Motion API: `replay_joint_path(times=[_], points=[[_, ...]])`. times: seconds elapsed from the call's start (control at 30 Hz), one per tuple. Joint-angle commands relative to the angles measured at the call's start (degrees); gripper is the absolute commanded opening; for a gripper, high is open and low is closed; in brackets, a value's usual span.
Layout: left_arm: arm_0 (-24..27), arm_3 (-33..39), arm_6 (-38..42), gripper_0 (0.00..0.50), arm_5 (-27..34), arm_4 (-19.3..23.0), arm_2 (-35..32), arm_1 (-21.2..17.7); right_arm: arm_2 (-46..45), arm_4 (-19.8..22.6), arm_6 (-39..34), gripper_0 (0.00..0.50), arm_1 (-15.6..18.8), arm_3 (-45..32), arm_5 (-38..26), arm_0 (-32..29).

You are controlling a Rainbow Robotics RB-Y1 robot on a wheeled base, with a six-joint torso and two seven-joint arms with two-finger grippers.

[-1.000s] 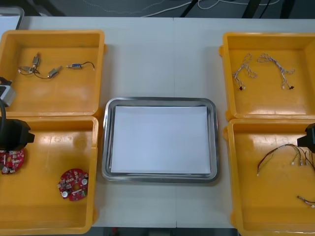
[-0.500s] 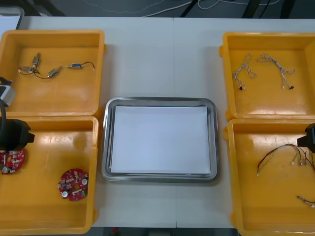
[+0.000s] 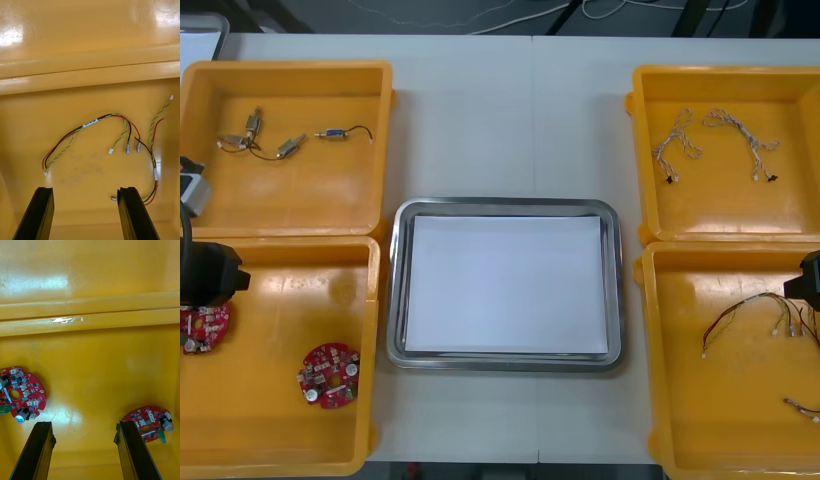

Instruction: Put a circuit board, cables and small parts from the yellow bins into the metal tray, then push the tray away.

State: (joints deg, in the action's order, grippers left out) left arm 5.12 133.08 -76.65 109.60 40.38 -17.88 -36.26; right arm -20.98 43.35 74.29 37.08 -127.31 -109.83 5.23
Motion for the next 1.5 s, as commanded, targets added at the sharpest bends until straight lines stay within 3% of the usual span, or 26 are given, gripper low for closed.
replay_joint_path(times=[0.03, 1.5], points=[[1.2, 1.8, 5.8, 0.5, 0.4, -0.6, 0.5, -1.5, 0.6, 0.4, -2.0, 0.5, -0.6, -0.6, -0.2, 1.0], [1.2, 1.8, 5.8, 0.5, 0.4, -0.6, 0.5, -1.5, 0.6, 0.4, -2.0, 0.5, -0.6, -0.6, -0.2, 1.0]])
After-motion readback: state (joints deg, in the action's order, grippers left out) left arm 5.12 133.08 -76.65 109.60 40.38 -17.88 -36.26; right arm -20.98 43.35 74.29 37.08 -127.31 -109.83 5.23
